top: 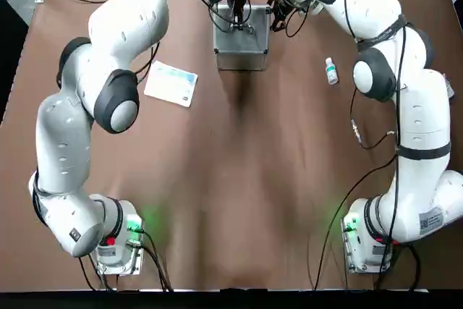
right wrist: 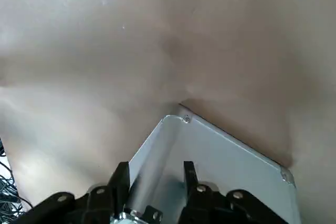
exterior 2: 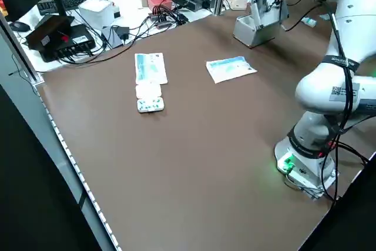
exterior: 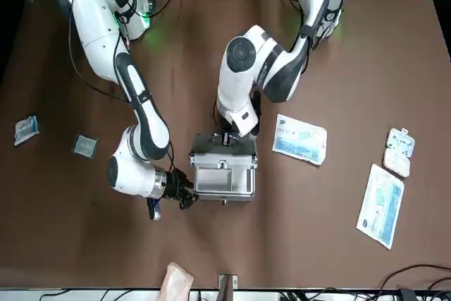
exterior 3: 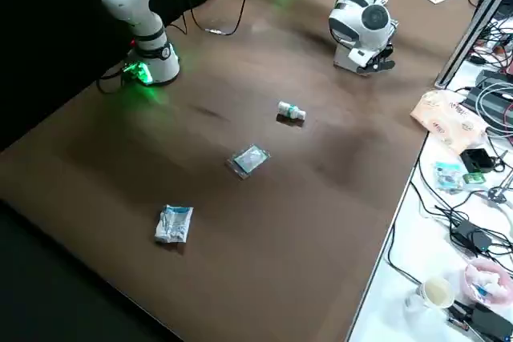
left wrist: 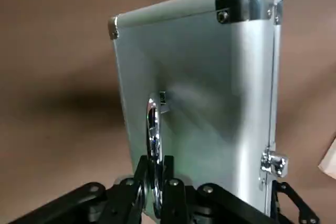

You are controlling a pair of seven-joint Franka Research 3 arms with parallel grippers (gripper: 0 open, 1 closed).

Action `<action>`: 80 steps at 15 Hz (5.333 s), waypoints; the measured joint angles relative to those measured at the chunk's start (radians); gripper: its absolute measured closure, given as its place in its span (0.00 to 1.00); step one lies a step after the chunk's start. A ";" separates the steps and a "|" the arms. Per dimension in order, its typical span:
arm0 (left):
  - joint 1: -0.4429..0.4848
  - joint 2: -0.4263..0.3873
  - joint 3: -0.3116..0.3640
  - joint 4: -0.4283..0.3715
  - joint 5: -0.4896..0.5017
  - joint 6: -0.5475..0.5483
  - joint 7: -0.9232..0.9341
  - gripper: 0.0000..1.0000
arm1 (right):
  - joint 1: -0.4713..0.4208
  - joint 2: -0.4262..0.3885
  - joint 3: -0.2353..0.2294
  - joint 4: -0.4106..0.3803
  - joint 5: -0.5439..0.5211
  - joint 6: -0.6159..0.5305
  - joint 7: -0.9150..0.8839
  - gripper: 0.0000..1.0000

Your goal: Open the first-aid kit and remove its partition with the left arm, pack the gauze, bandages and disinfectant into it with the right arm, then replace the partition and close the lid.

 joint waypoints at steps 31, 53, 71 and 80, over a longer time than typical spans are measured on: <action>0.000 0.000 -0.060 -0.046 0.000 -0.115 0.022 0.64 | 0.000 0.000 0.000 0.000 0.000 -0.001 0.004 0.53; 0.001 -0.027 -0.116 -0.044 0.004 -0.234 0.022 0.19 | 0.000 0.000 -0.001 -0.001 0.000 -0.001 0.004 0.52; 0.040 -0.261 -0.137 -0.035 0.005 -0.374 0.311 0.10 | 0.001 0.000 0.000 -0.002 0.000 -0.001 0.005 0.49; 0.080 -0.260 -0.069 -0.035 0.005 -0.277 0.812 0.02 | -0.055 -0.038 -0.004 0.013 0.001 -0.090 0.007 0.45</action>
